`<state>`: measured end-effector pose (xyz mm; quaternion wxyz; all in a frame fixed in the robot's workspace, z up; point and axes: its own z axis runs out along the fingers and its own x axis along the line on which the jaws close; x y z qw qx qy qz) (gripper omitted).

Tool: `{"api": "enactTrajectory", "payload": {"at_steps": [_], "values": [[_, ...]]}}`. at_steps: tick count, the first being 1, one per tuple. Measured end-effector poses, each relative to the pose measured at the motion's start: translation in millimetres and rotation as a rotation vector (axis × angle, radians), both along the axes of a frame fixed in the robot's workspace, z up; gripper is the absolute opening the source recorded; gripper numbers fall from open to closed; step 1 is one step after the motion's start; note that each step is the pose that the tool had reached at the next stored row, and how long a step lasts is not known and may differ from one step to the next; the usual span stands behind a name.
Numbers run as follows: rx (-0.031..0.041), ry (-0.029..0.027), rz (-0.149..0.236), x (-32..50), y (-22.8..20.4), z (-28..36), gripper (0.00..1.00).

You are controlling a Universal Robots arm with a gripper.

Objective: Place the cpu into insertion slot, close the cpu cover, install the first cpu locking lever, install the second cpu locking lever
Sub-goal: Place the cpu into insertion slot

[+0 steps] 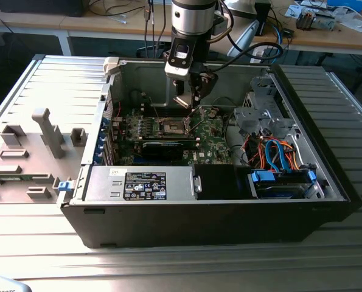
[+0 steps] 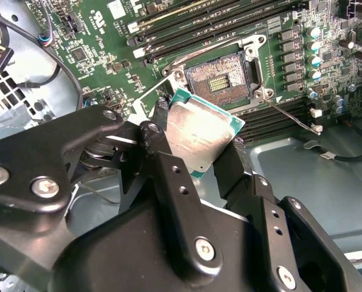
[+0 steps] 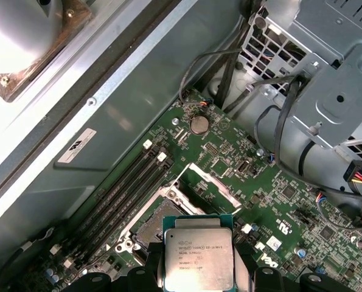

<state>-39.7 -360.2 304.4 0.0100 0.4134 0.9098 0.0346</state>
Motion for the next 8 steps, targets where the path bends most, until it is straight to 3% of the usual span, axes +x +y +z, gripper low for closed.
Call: {"api": "enactTrajectory", "payload": {"at_steps": [8], "values": [[0.0,0.0,-0.009,-0.1,0.0,-0.1,0.55]]}}
